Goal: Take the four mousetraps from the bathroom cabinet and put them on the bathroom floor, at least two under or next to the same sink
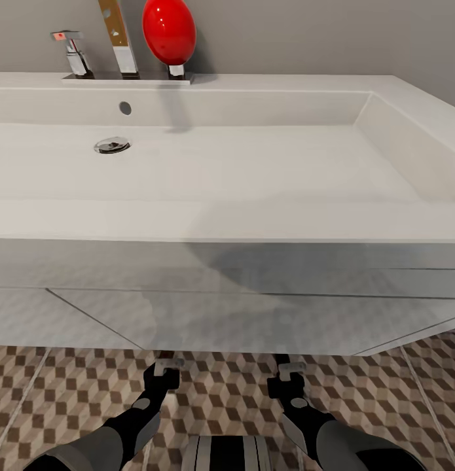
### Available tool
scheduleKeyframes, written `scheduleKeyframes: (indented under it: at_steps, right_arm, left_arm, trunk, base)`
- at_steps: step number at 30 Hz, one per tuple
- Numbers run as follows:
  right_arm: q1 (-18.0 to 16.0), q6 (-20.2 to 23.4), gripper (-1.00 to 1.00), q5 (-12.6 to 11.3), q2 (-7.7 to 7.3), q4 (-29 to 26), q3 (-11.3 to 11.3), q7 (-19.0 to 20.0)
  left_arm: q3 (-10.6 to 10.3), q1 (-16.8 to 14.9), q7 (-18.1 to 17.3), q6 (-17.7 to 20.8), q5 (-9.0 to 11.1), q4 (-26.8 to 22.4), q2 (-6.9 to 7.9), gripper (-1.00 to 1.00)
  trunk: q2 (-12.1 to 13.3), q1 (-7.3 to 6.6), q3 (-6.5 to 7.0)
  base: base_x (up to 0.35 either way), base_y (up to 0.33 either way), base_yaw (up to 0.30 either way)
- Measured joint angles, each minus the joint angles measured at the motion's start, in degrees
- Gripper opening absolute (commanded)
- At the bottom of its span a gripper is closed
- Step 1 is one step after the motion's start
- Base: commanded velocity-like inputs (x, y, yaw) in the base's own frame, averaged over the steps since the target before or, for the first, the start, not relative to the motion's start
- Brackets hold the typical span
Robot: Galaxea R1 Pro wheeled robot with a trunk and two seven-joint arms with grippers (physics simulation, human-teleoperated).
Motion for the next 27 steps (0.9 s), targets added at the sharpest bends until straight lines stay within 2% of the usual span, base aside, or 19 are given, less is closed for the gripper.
scheduleKeyframes:
  at_steps: [6, 10, 16, 27]
  right_arm:
    - [0.00, 0.00, -1.00, -0.05, -0.05, -0.04, -0.01, 0.01]
    - [0.00, 0.00, -1.00, -0.05, -0.05, -0.04, -0.01, 0.00]
    - [0.00, 0.00, -1.00, -0.06, -0.06, -0.06, 0.00, 0.00]
    - [0.00, 0.00, -1.00, -0.06, -0.06, -0.13, -0.01, -0.01]
  left_arm:
    - [-0.07, 0.00, 0.26, 0.15, 0.12, 0.37, -1.49, -1.00]
    - [-0.27, 0.00, 1.24, 1.63, -0.23, 1.03, -1.85, -1.00]
    - [-0.01, 0.00, 2.94, 4.75, -0.08, 1.23, -1.93, -1.00]
    - [-0.06, 0.00, 3.34, 5.18, 0.00, 1.24, -1.83, -1.00]
  trunk:
    - [0.00, 0.00, 0.00]
    - [0.00, 0.00, 0.00]
    - [0.00, 0.00, 0.00]
    - [0.00, 0.00, 0.00]
  base:
    - [0.000, 0.000, 0.000]
    - [0.000, 0.000, 0.000]
    - [0.000, 0.000, 0.000]
    - [0.000, 0.000, 0.000]
